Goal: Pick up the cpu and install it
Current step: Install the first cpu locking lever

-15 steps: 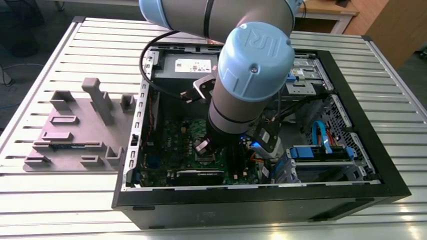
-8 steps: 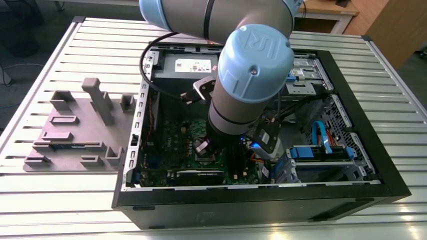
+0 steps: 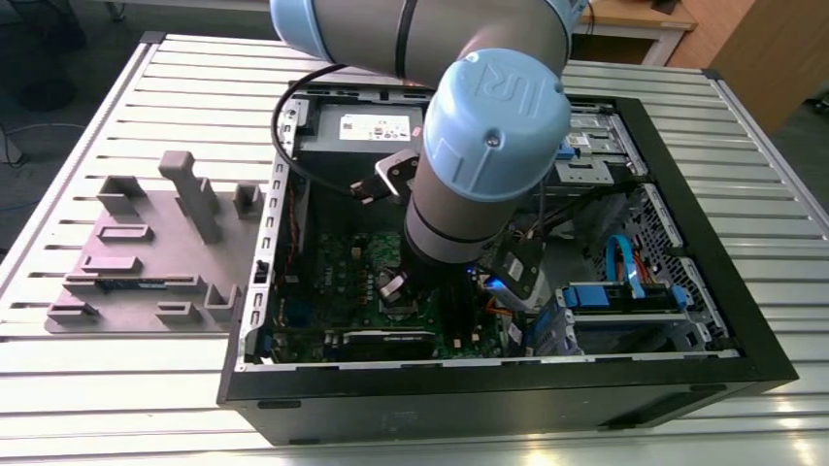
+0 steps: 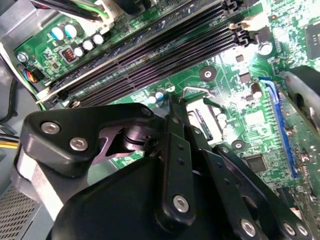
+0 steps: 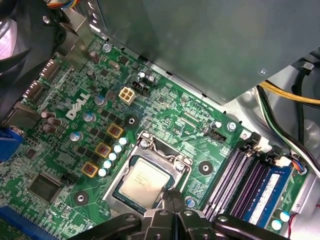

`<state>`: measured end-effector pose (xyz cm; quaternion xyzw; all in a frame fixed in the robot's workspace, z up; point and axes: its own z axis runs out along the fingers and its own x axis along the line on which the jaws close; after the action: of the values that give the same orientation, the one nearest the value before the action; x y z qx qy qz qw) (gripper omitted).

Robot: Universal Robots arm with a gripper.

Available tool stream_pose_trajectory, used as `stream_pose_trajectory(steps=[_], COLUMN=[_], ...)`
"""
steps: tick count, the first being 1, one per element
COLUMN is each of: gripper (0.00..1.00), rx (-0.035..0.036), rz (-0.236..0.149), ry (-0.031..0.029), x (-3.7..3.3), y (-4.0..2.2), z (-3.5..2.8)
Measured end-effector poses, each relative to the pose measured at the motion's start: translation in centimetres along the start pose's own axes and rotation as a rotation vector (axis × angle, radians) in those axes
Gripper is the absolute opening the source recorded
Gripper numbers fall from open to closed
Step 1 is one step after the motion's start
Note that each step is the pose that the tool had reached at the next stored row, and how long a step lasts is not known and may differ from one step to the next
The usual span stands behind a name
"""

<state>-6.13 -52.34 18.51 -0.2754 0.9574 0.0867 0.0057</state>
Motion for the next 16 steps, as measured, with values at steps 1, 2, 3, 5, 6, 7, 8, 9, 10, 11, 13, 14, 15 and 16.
stream_pose_trajectory(steps=[1, 2, 3, 5, 6, 7, 8, 9, 10, 11, 13, 14, 15, 16], gripper=[0.11, 0.11, 0.11, 0.11, 0.11, 0.11, 0.11, 0.11, 0.11, 0.11, 0.11, 0.11, 0.11, 0.11], rx=[-0.0006, -0.0005, -0.0005, 0.0021, 0.0018, 0.0018, 0.0007, -0.0001, 0.0000, -0.0002, -0.0002, -0.0004, -0.0006, -0.0006], rz=[0.000, 0.000, 0.000, 0.001, 0.001, 0.000, 0.000, 0.000, 0.000, 0.000, 0.000, 0.000, 0.000, 0.000], ry=[-0.0007, -0.0007, -0.0008, 0.0022, 0.0019, 0.0020, 0.0008, -0.0002, -0.0001, -0.0004, -0.0004, -0.0006, -0.0008, -0.0006], x=[0.05, 0.09, 0.14, 0.15, 0.18, 0.20, 0.24, 0.27, 0.28, 0.30, 0.34, 0.36, 0.38, 0.39], y=[-0.08, -0.14, -0.22, -0.23, -0.27, -0.30, -0.36, -0.41, -0.44, -0.47, -0.53, -0.57, -0.62, -0.68], z=[0.04, 0.02, 0.03, -0.18, -0.13, -0.13, -0.04, 0.01, -0.01, 0.00, -0.01, -0.01, 0.00, -0.02])
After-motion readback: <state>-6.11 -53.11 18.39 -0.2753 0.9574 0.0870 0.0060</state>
